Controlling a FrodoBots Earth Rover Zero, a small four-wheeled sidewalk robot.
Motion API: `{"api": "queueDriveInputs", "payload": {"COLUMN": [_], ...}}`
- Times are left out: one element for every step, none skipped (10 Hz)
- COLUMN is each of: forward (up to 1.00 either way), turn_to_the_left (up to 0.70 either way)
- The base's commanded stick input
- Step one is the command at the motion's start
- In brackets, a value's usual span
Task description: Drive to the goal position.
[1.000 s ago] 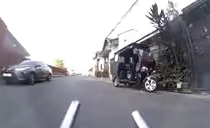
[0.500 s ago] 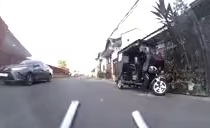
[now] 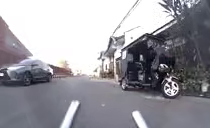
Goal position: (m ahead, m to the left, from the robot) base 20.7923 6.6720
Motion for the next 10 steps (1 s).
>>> {"api": "queueDriveInputs", "payload": {"forward": [0.85, 0.85, 0.85, 0.85, 0.85, 0.85, 0.85, 0.85, 0.85, 0.85], "turn_to_the_left": [-0.34, -0.34, -0.34, -0.34, -0.34, -0.34, -0.34, -0.34, -0.34, -0.12]}}
